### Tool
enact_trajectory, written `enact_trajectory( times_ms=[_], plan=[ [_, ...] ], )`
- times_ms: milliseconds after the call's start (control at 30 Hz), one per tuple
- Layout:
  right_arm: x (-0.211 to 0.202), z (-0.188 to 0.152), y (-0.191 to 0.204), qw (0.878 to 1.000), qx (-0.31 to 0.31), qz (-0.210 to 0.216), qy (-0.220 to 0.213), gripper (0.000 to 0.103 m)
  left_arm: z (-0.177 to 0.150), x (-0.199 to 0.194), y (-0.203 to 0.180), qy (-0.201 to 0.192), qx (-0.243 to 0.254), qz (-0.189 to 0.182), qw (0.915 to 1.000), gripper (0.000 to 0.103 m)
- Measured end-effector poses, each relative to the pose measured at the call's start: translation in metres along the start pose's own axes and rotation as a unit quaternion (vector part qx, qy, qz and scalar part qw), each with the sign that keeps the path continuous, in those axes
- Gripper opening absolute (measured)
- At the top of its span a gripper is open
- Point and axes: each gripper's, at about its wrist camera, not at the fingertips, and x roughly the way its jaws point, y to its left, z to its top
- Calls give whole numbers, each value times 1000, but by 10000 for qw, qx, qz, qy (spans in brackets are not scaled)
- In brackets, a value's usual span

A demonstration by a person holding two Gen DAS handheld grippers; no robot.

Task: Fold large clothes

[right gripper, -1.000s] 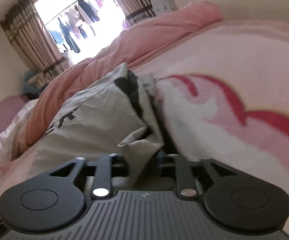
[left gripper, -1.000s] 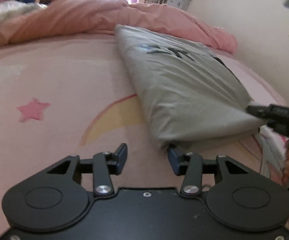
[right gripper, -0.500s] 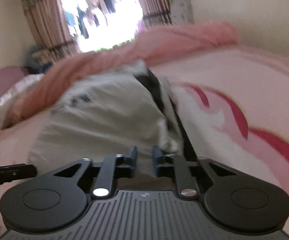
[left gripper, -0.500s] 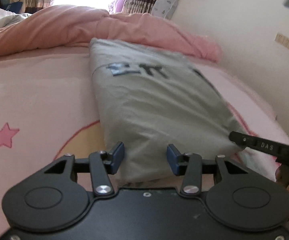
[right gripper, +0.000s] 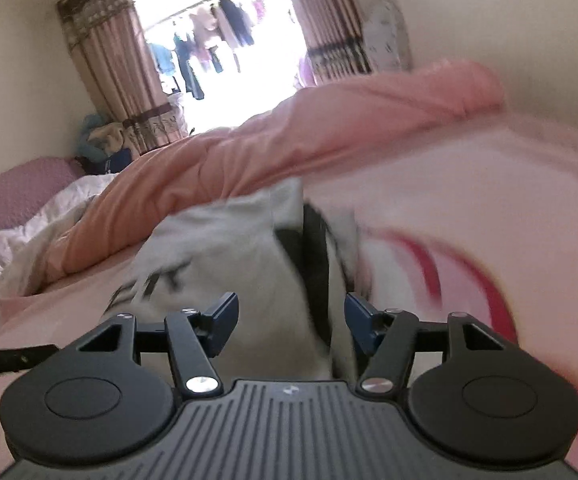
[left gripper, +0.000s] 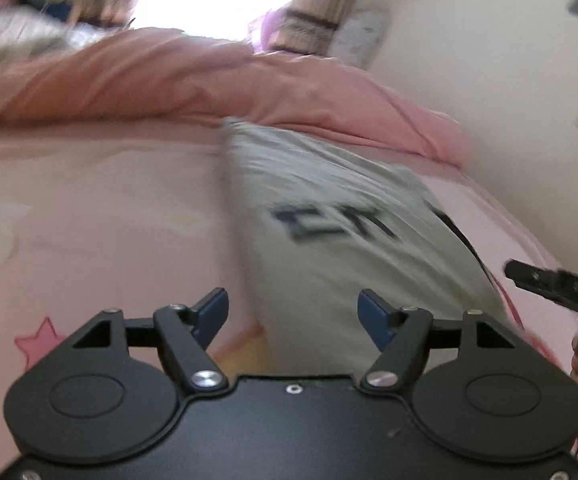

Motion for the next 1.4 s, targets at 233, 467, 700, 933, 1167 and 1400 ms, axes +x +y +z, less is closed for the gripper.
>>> enact_trajectory(
  times_ms=[233, 467, 700, 933, 1167, 1400],
  plan=[
    [84, 28, -17, 9979, 438, 247, 413, 70, 31, 71, 52, 300, -1176, -385, 9919, 71],
    [104, 32, -10, 9982, 354, 290, 397, 32, 41, 101, 45, 294, -1327, -919, 9865, 71],
    [77, 38, -9, 9999, 128, -64, -65, 12, 52, 94, 5, 157, -608, -728, 9954, 71],
    [107, 18, -29, 9983, 387, -217, 368, 15, 44, 119, -3, 265, 25, -387, 9989, 82],
    [42, 17, -40, 9963, 814, -172, 197, 46, 39, 81, 8, 367, -402, -541, 9970, 80],
    [-65, -56, -66, 9871, 1587, 36, 208, 58, -32, -32, -5, -58, 265, -572, 9980, 81]
  ],
)
